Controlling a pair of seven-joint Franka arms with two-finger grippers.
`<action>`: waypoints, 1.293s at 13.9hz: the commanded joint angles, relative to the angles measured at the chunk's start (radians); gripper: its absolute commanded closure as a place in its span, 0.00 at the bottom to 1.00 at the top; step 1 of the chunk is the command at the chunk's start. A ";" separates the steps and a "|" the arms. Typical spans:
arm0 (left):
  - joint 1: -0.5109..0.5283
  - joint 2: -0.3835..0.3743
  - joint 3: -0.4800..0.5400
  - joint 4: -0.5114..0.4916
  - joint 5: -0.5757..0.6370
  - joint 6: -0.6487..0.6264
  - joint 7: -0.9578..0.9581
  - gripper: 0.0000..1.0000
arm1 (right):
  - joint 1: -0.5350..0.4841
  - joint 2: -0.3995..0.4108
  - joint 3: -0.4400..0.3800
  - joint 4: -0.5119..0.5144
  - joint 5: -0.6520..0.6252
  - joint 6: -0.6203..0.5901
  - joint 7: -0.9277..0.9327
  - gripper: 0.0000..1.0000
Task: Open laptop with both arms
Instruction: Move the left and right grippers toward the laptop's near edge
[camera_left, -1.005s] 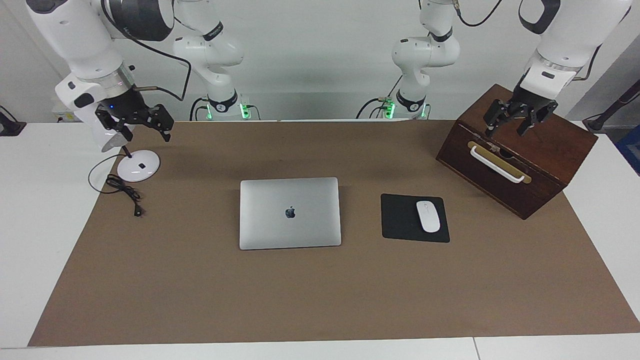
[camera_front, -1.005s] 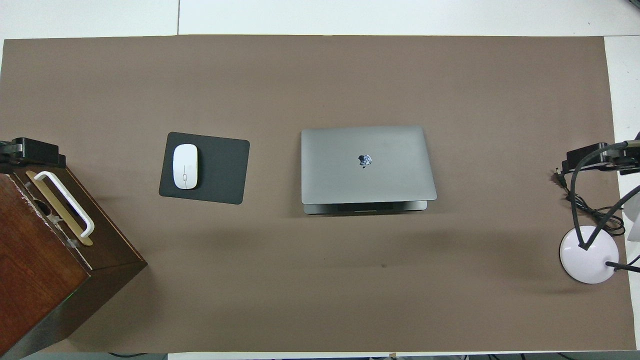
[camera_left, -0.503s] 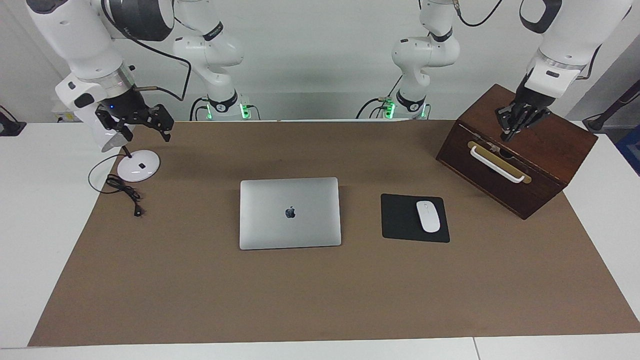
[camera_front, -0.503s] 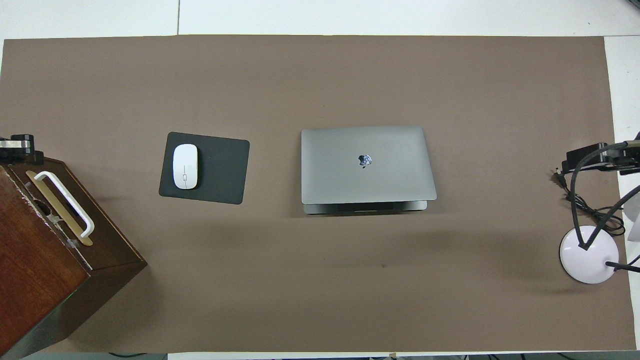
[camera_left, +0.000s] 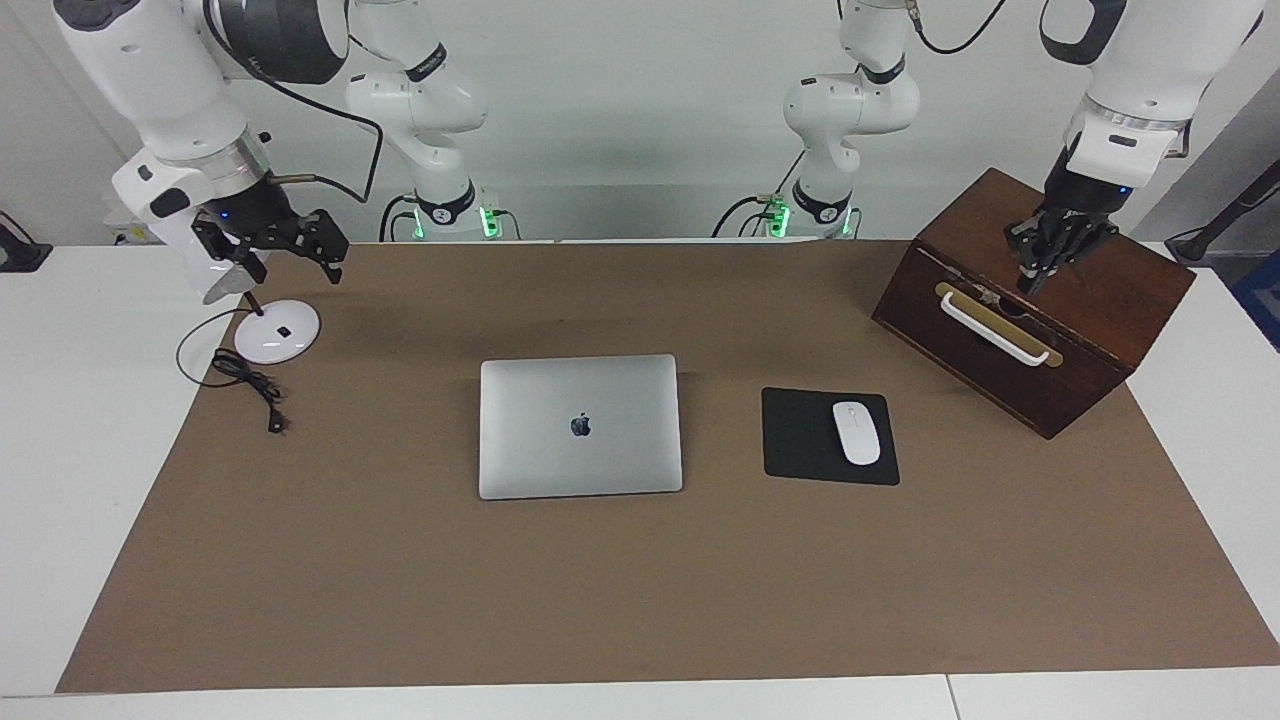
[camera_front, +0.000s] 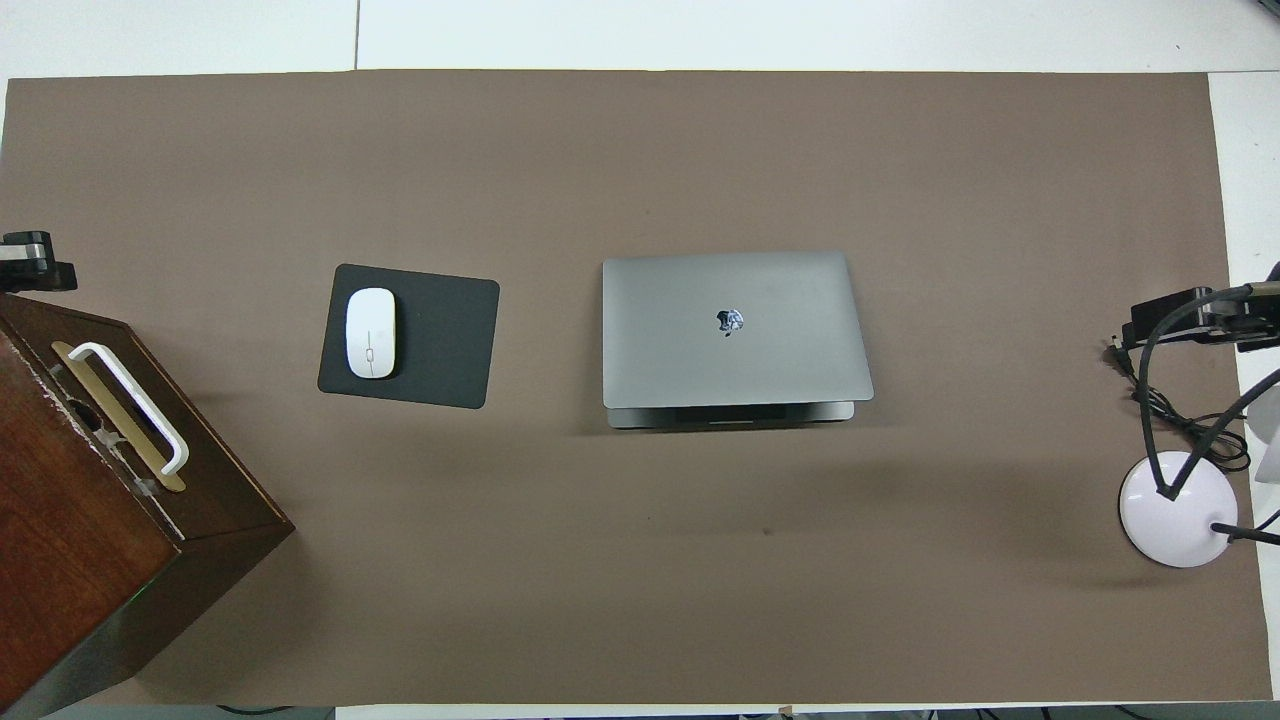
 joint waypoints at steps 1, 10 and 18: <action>0.002 -0.006 0.003 -0.020 -0.013 0.043 -0.004 1.00 | -0.010 -0.038 0.003 -0.063 -0.001 0.061 -0.012 0.00; -0.093 -0.152 -0.005 -0.354 -0.029 0.268 0.126 1.00 | -0.007 -0.115 0.003 -0.243 0.117 0.311 0.081 0.00; -0.263 -0.365 -0.003 -0.759 -0.029 0.545 0.128 1.00 | 0.036 -0.230 0.126 -0.528 0.254 0.708 0.282 0.00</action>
